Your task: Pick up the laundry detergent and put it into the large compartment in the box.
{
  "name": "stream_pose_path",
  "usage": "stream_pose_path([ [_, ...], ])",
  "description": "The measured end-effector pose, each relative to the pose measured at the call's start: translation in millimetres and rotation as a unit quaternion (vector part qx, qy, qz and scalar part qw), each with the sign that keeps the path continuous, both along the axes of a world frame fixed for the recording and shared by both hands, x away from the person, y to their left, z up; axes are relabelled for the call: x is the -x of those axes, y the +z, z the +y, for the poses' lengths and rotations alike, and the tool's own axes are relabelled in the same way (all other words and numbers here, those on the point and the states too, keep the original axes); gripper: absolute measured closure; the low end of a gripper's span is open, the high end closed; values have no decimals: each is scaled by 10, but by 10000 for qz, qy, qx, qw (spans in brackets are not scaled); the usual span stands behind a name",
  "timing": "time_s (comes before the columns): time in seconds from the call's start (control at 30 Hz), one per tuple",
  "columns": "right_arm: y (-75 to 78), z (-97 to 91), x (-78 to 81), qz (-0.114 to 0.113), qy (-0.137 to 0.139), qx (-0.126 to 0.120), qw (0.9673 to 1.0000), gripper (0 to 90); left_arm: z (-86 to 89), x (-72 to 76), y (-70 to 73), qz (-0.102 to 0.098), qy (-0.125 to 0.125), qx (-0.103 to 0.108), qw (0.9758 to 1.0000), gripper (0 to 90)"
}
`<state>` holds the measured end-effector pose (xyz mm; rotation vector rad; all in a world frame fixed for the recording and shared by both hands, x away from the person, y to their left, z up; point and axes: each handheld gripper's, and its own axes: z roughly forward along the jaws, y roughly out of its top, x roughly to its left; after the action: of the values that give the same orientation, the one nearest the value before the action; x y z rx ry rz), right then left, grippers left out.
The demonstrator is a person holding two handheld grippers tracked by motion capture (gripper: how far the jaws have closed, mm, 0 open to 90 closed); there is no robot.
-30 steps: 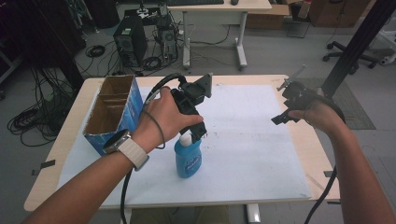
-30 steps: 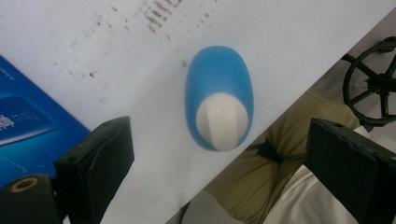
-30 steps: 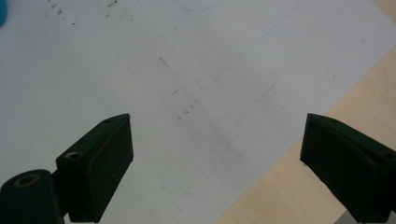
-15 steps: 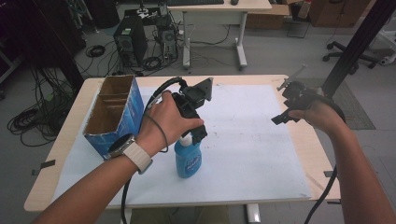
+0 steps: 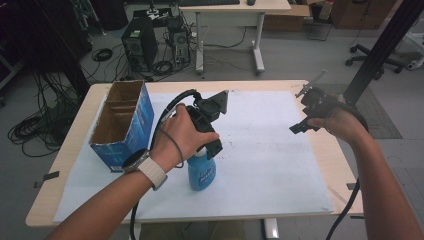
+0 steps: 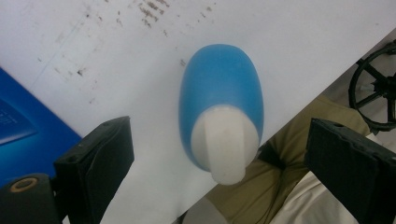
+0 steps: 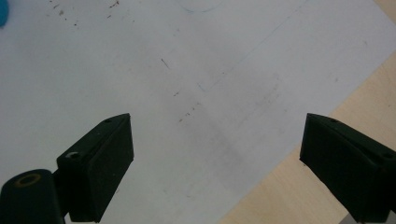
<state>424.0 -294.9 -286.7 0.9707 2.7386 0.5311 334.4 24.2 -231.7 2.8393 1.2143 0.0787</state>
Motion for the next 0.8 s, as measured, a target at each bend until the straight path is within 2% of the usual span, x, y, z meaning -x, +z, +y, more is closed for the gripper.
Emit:
stream_pose_path([
  [0.27,-8,13,-9,7,20,12,10000,96,-4,-8,-88,14,50,39,10000,87],
  [0.8,-13,22,-15,5,31,15,10000,96,-12,-10,-235,33,-24,16,10000,87],
])
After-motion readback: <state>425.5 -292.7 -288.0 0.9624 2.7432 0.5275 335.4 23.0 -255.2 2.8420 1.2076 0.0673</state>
